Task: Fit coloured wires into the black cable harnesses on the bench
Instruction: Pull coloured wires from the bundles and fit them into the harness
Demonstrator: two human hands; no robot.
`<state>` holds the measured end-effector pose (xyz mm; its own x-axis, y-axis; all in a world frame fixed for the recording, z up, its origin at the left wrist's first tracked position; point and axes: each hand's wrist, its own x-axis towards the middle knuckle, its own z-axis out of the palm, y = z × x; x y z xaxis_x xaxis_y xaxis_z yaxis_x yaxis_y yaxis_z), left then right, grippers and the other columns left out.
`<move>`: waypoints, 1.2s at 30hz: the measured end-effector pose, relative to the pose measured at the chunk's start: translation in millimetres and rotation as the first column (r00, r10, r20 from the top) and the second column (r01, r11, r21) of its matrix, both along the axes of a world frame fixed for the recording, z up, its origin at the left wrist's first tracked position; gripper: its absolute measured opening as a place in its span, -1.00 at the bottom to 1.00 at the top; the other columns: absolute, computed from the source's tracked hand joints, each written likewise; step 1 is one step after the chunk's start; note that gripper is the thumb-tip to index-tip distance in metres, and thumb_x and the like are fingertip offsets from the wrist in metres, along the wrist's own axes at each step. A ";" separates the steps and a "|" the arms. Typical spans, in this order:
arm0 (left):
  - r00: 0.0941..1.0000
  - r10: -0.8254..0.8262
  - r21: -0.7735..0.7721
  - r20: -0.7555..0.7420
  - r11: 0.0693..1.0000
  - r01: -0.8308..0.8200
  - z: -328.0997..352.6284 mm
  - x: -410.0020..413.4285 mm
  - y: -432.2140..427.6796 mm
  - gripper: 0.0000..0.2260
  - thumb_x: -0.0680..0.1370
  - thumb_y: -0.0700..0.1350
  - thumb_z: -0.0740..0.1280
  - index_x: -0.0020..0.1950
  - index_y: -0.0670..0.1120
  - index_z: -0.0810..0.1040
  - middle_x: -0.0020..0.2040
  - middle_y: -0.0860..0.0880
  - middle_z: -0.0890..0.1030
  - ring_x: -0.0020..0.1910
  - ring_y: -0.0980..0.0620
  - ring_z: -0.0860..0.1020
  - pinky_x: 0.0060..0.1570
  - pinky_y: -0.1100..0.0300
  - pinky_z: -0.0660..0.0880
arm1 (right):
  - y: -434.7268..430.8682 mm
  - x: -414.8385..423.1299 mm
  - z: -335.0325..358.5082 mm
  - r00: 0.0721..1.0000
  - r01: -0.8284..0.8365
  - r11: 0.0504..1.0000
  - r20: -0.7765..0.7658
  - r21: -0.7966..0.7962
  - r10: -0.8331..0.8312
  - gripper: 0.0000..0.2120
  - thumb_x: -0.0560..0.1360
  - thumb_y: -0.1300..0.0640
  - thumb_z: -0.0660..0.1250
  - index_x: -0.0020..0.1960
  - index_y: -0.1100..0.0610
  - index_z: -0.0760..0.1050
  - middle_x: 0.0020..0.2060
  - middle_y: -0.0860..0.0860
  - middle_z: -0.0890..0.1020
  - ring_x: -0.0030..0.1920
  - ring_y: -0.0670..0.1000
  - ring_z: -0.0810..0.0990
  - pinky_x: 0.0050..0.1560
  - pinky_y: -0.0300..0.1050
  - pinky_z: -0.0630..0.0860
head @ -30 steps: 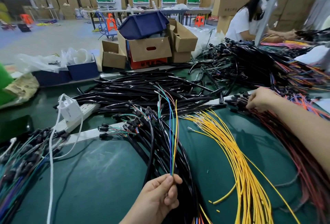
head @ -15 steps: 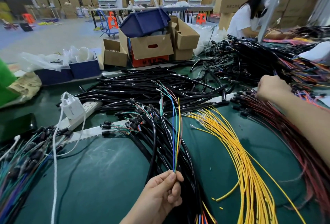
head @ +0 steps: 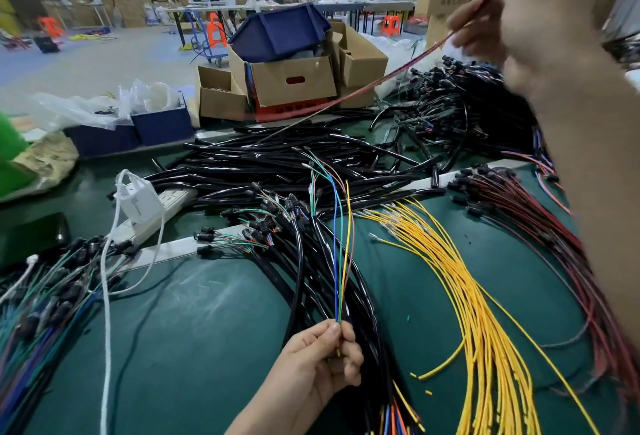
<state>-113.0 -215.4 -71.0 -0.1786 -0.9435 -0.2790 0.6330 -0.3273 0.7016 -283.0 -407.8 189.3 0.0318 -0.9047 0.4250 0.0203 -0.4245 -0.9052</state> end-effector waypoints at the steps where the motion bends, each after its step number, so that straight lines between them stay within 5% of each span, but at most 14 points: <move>1: 1.000 -0.016 0.009 -0.001 1.000 0.016 1.9 0.3 0.7 -0.81 0.52 -0.19 0.21 -0.19 -0.24 0.55 -0.37 -0.19 0.54 -0.50 0.01 0.48 -0.42 0.15 0.50 | 1.7 6.6 -8.6 0.996 -0.075 0.993 0.060 0.092 0.070 -0.85 0.65 0.12 0.07 -0.06 0.12 0.34 -0.46 -0.04 0.62 -0.50 -0.10 0.55 -0.48 -0.27 0.45; 5: 0.997 -0.068 0.040 -0.038 0.997 0.069 4.3 0.6 4.2 -0.86 0.54 -0.19 0.21 -0.11 -0.24 0.50 -0.30 -0.19 0.57 -0.44 0.00 0.54 -0.38 0.19 0.55 | 18.2 43.6 -57.6 0.888 -0.405 0.790 -0.007 0.460 0.459 -0.87 0.63 0.16 0.15 -0.10 0.12 0.33 -0.52 -0.01 0.56 -0.59 -0.16 0.42 -0.62 -0.39 0.34; 9: 0.987 -0.157 0.003 0.023 0.988 0.157 5.2 -0.2 5.8 -0.84 0.54 -0.14 0.29 -0.07 -0.24 0.56 -0.22 -0.15 0.65 -0.35 0.02 0.62 -0.32 0.23 0.56 | 25.9 66.9 -105.7 0.665 -0.460 0.613 -0.209 0.642 0.717 -0.92 0.60 0.16 0.20 -0.05 0.16 0.42 -0.47 0.03 0.59 -0.56 -0.11 0.49 -0.55 -0.36 0.41; 13: 0.981 -0.181 0.004 0.071 0.983 0.181 1.8 0.4 6.2 -0.77 0.48 -0.10 0.27 -0.12 -0.17 0.69 -0.08 -0.24 0.67 -0.27 -0.02 0.65 -0.27 0.18 0.59 | 13.3 68.9 -128.3 0.546 -0.426 0.584 -0.319 0.691 0.775 -0.89 0.56 0.22 0.27 0.06 0.22 0.50 -0.41 0.01 0.62 -0.48 -0.10 0.55 -0.41 -0.32 0.52; 18: 0.987 -0.157 0.000 0.018 0.988 0.157 -0.7 1.4 5.6 -0.76 0.49 -0.13 0.28 0.02 -0.21 0.67 -0.19 -0.14 0.66 -0.53 0.16 0.37 -0.47 0.32 0.39 | -6.7 62.9 -139.9 0.512 -0.360 0.629 -0.417 0.690 0.751 -0.89 0.57 0.29 0.24 0.06 0.23 0.51 -0.39 0.04 0.60 -0.47 -0.08 0.55 -0.45 -0.31 0.49; 26: 0.993 -0.118 0.003 -0.013 0.993 0.118 -1.7 1.2 5.8 -0.76 0.51 -0.17 0.27 0.02 -0.26 0.66 -0.38 -0.04 0.50 -0.55 0.19 0.25 -0.53 0.34 0.29 | -45.7 49.6 -136.9 0.735 -0.165 0.801 -0.470 0.575 0.489 -0.82 0.59 0.29 0.22 0.17 0.24 0.49 -0.36 0.10 0.57 -0.48 -0.04 0.59 -0.46 -0.25 0.54; 36: 0.992 -0.128 -0.011 -0.014 0.992 0.128 -2.5 0.9 4.9 -0.83 0.45 -0.17 0.33 -0.07 -0.26 0.58 -0.42 -0.04 0.46 -0.54 0.15 0.33 -0.48 0.29 0.36 | -48.4 79.1 -149.3 0.830 -0.128 0.858 -0.419 0.498 0.368 -0.69 0.58 0.39 0.17 0.32 0.32 0.33 -0.30 0.23 0.54 -0.53 0.00 0.59 -0.42 -0.20 0.59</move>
<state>-112.1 -210.5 -73.5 -0.3025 -0.9154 -0.2657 0.5966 -0.3993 0.6962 -203.9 -456.3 40.0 0.3732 -0.9169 -0.1415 -0.4199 -0.0310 -0.9071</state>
